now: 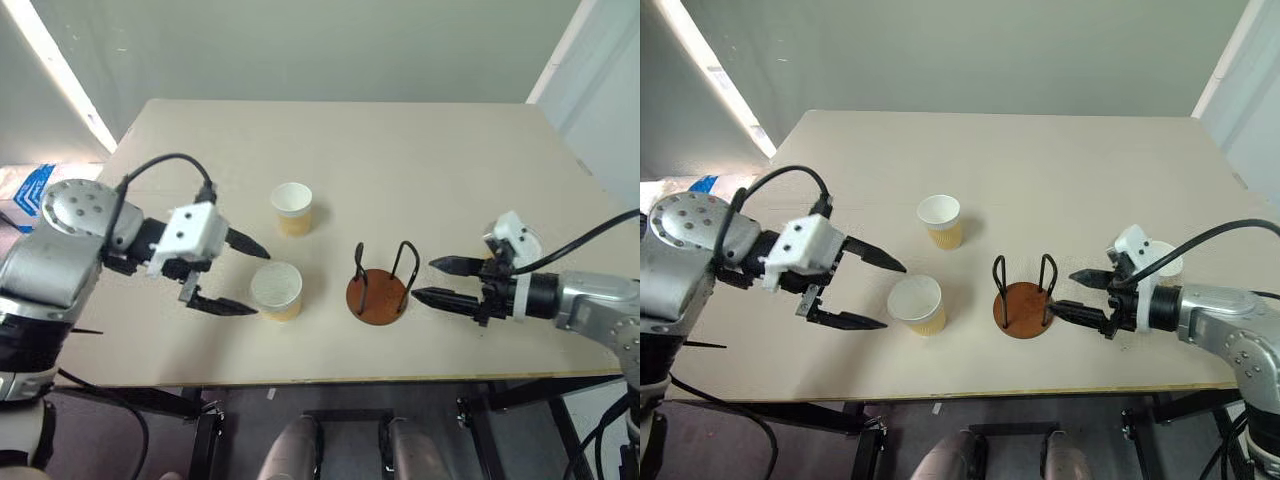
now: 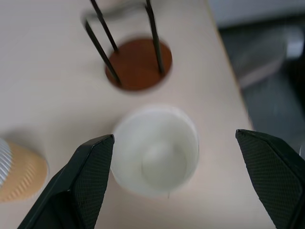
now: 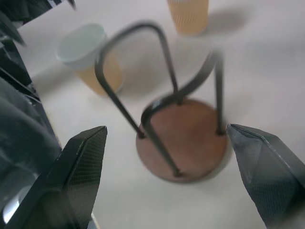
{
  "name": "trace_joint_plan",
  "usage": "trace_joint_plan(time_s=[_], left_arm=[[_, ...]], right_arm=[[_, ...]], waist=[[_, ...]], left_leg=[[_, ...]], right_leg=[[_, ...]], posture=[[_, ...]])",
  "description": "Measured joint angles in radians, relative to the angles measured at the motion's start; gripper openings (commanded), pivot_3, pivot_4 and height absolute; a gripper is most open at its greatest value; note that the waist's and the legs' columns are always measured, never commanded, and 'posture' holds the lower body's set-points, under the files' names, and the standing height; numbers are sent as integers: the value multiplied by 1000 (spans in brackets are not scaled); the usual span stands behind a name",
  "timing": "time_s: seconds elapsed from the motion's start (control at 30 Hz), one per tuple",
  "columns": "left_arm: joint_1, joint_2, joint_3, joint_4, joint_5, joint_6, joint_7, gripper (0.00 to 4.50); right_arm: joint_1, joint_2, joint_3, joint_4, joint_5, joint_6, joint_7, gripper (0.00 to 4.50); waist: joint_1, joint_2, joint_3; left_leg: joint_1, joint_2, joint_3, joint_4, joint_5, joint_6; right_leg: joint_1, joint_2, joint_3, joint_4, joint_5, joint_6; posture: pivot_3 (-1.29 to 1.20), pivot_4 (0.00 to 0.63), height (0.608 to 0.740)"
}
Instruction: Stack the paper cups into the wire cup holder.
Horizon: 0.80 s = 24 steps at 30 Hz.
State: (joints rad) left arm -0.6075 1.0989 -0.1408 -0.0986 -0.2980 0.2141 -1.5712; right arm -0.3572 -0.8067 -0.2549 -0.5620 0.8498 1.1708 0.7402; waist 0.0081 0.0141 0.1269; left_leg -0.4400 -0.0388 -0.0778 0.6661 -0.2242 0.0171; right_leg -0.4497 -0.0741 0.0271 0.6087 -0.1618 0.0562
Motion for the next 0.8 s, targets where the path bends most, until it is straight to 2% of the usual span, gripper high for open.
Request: trace_joint_plan(time_s=[0.07,0.33,0.47,0.8], left_arm=[[1,-1,-32,12,47,-60,-1,4500],[-50,-33,-108,17,84,-145,-2,4500],[-51,-50,-145,21,89,-178,-2,3568],[-75,-41,-222,23,66,-216,-3,38]], right_arm=[[-35,-8,-14,0,19,0,-14,4215],[-45,-9,-13,-2,61,3,-60,4215],[-43,-12,-13,-14,76,3,-83,4258],[-29,-47,-47,-27,137,3,-131,4258]], waist=[[0,0,0],[1,0,0],[1,0,0],[1,0,0]], left_leg=[[0,0,0,0,-1,1],[-1,0,0,0,-2,3],[-1,0,0,0,-2,3],[-1,0,0,0,-2,2]], right_leg=[[0,0,0,1,0,-1],[-1,0,-1,1,0,-1],[-2,0,-1,2,0,-1],[-1,0,-1,2,0,0]], posture=[[0,150,740],[0,150,740],[0,150,740],[0,150,740]])
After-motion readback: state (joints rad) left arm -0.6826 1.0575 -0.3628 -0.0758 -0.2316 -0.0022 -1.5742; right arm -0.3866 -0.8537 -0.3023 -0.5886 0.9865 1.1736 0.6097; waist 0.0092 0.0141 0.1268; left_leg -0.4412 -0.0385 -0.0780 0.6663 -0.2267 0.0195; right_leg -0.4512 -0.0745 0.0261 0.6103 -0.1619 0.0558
